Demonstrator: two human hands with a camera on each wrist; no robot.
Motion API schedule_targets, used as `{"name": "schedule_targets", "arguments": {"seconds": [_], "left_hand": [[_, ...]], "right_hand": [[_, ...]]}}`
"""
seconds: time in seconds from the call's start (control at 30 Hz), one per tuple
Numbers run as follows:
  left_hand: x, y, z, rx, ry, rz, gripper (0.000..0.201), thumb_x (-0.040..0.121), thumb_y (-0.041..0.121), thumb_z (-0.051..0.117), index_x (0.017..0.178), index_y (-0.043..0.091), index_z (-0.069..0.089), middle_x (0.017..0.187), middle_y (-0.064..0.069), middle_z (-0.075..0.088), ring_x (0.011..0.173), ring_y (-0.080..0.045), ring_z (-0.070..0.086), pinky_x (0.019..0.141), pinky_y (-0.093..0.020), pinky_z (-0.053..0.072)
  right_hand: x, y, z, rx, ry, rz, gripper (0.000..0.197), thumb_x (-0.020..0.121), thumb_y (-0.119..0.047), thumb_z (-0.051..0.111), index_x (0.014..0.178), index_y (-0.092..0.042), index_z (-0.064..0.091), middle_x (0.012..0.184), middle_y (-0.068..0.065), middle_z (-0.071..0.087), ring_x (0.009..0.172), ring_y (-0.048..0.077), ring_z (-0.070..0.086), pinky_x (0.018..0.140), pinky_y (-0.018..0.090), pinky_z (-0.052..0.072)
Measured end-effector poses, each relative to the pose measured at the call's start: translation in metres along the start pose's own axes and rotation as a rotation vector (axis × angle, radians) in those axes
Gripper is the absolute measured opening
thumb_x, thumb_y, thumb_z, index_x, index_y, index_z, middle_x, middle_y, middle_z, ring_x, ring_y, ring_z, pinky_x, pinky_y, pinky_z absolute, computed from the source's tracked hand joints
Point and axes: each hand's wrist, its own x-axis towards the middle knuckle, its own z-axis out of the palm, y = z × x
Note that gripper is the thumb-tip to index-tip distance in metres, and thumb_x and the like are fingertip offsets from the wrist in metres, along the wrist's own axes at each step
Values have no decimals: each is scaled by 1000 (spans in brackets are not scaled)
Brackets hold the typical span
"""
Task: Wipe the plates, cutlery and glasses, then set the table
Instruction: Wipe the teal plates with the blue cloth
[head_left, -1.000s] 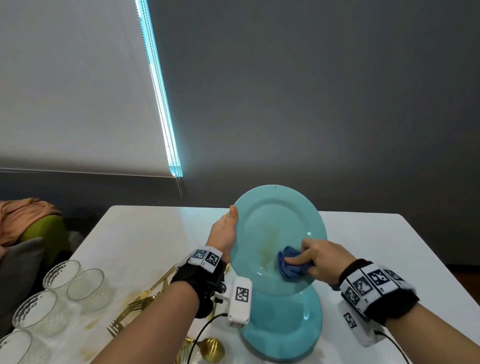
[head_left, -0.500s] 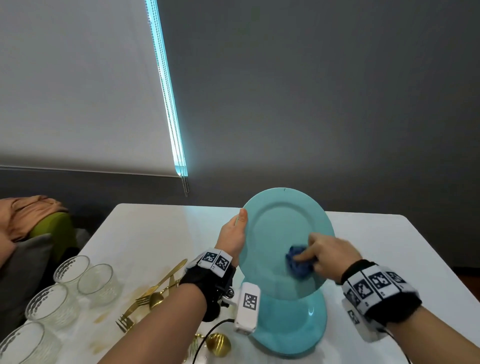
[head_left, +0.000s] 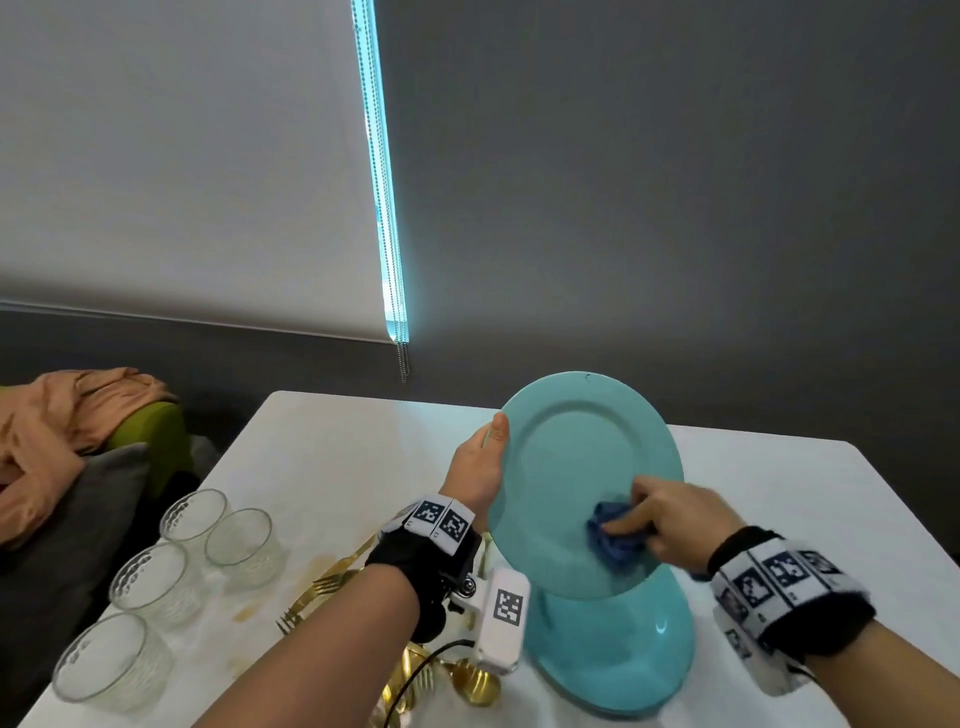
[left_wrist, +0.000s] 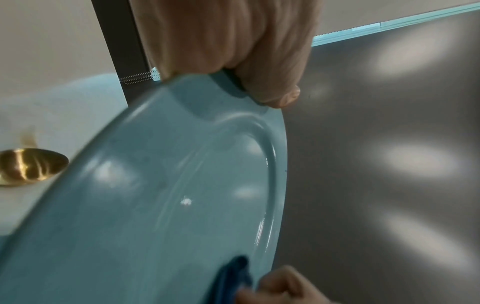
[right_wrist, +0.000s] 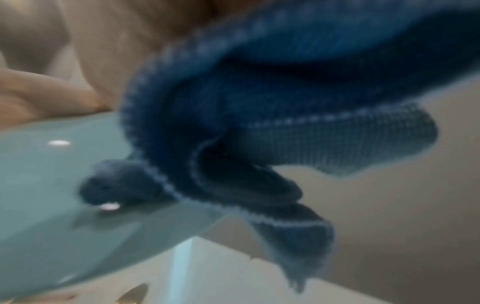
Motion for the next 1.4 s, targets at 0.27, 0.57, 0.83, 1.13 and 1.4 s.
{"name": "schedule_targets", "arguments": {"seconds": [0.27,0.57,0.83,1.13,1.4], "left_hand": [[13,0,-15,19,-78,-11,55,81,66,46,99,19,67,108,-12,70,102,-32,66,92,-53,51],[40,19,-69,32,-107,-13,34,95,49,37,90,27,63,113,-13,67,107,-33,63,94,-52,50],[57,17,-75,-64,-110,-55,37,97,43,38,98,16,64,112,-17,67,106,-34,64,95,-51,50],[67,12,-94,-71,-126,-69,46,94,53,36,112,19,61,114,-11,67,106,-32,64,94,-53,50],[51,6,-59,10,-167,-1,36,96,44,40,96,20,66,108,-14,69,103,-33,65,93,-50,51]], "right_hand": [[45,-69,6,253,507,92,42,76,-24,55,115,-34,65,92,9,60,71,32,63,59,39,53],[48,-63,-11,53,133,225,34,87,-28,54,110,-51,62,96,-6,50,101,23,59,76,28,42],[92,-144,7,222,383,119,44,84,-26,45,125,-36,58,105,7,58,83,32,62,67,35,49],[65,-56,-18,56,192,490,38,91,-30,48,123,-49,53,93,-6,40,98,26,58,78,30,44],[102,-103,-8,237,408,295,52,90,-25,53,138,-39,39,115,7,51,96,32,58,79,36,48]]}}
